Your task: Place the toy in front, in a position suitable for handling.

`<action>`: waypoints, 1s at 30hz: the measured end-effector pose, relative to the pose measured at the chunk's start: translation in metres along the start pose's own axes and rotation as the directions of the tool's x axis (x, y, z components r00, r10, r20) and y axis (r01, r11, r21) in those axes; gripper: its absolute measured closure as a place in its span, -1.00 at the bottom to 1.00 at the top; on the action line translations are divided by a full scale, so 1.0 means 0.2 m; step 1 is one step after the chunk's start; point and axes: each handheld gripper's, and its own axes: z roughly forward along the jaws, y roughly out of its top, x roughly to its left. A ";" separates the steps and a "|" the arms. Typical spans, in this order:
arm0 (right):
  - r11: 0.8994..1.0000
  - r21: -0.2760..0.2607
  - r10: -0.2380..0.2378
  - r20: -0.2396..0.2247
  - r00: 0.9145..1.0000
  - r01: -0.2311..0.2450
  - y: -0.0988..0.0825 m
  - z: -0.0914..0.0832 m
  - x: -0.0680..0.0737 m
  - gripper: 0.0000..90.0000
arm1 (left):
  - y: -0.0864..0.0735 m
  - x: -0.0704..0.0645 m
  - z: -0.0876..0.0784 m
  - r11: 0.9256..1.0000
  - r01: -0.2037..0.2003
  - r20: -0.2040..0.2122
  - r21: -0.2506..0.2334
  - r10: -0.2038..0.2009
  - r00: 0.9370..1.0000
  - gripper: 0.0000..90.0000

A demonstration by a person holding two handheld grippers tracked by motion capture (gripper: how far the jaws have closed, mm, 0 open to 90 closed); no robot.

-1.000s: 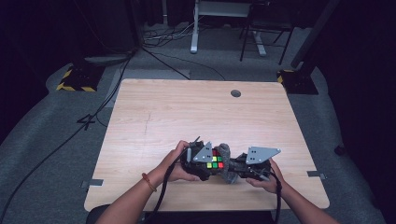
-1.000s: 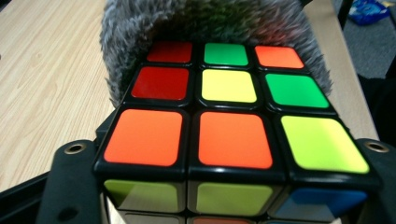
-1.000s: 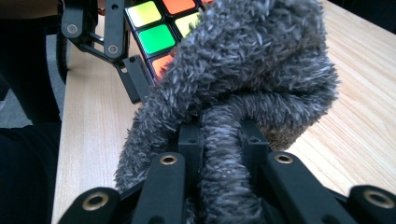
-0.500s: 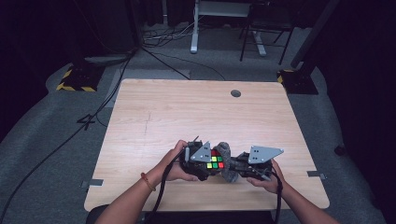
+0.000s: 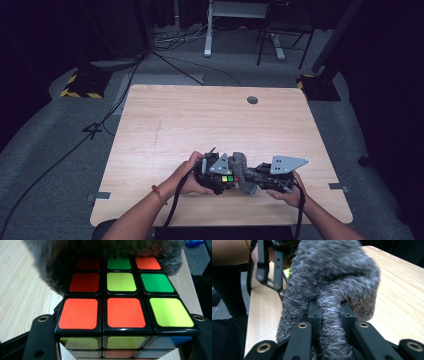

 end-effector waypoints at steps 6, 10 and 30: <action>1.000 0.012 -0.020 -0.015 1.000 0.020 0.00 0.02 0.03 0.71 | -0.01 -0.02 0.03 1.000 -0.021 -0.015 0.013 0.022 1.000 -0.27; 1.000 0.021 0.005 0.034 0.999 -0.006 0.00 0.00 0.00 0.71 | -0.01 0.00 -0.01 0.999 0.001 -0.012 -0.050 -0.002 1.000 -0.26; 0.998 0.066 -0.011 -0.014 1.000 0.012 -0.05 0.06 0.01 0.70 | 0.00 0.00 0.01 0.999 0.023 0.009 -0.026 -0.022 1.000 -0.36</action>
